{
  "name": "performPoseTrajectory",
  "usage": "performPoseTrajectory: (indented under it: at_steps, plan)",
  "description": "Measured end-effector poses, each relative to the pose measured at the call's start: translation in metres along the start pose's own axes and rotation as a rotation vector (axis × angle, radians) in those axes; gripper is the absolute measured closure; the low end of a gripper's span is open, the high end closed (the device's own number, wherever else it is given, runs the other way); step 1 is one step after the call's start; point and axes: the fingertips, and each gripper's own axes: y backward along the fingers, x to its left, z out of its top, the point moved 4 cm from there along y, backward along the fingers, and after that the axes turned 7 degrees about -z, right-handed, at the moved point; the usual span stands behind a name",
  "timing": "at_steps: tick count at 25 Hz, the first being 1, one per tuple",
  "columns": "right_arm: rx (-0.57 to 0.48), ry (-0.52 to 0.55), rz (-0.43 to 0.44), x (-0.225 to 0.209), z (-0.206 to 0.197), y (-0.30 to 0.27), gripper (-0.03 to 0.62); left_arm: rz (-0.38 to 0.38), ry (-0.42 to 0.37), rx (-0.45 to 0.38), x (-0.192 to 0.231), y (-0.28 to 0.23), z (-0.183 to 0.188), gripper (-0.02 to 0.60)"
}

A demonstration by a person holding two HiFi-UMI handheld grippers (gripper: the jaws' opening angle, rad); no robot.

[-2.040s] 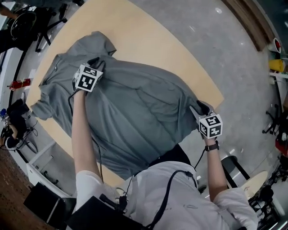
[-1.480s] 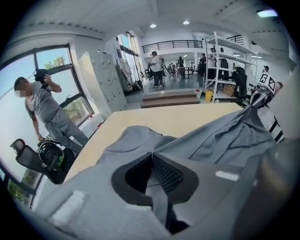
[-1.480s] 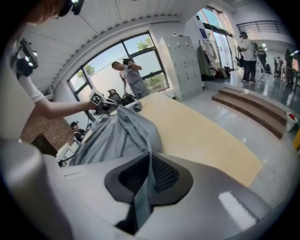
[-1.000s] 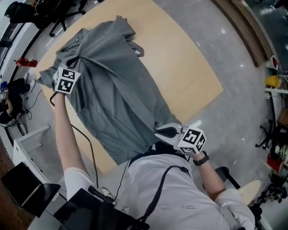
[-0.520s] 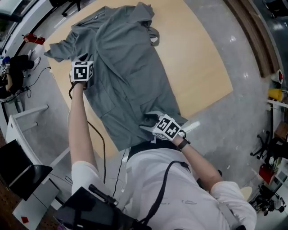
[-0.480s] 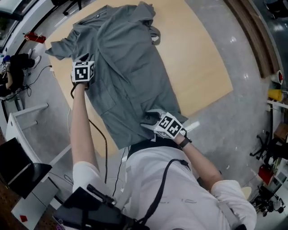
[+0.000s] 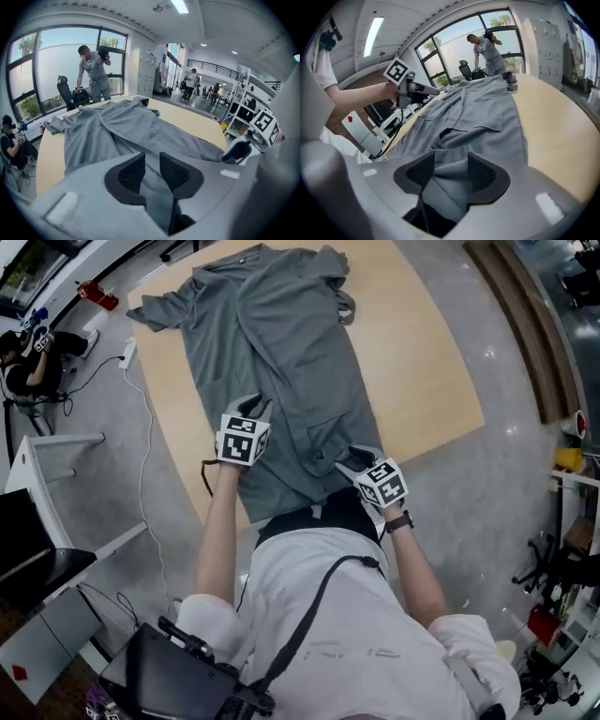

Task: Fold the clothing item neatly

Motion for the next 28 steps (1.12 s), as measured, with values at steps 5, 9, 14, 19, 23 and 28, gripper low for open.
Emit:
performPoseTrajectory:
  at_steps: [5, 9, 14, 19, 23, 28]
  plan:
    - [-0.013, 0.04, -0.128, -0.017, 0.021, -0.025, 0.368, -0.056, 0.056, -0.023, -0.056, 0.016, -0.032, 0.48]
    - [0.112, 0.118, -0.182, -0.026, 0.015, -0.057, 0.392, -0.081, 0.062, -0.052, -0.074, 0.032, -0.039, 0.48]
    - [0.074, 0.152, -0.214, -0.015, 0.011, -0.046, 0.549, -0.079, 0.097, -0.098, -0.074, 0.048, -0.042, 0.481]
    - [-0.083, 0.032, -0.004, 0.042, 0.01, 0.019, 0.56, -0.056, 0.159, -0.137, -0.06, 0.061, -0.047, 0.48]
    - [0.047, 0.049, 0.33, 0.112, -0.026, 0.038, 0.563, -0.046, 0.18, -0.158, -0.052, 0.07, -0.052, 0.481]
    - [0.279, -0.019, 0.512, 0.152, -0.079, 0.001, 0.563, -0.044, 0.193, -0.14, -0.052, 0.067, -0.059, 0.48]
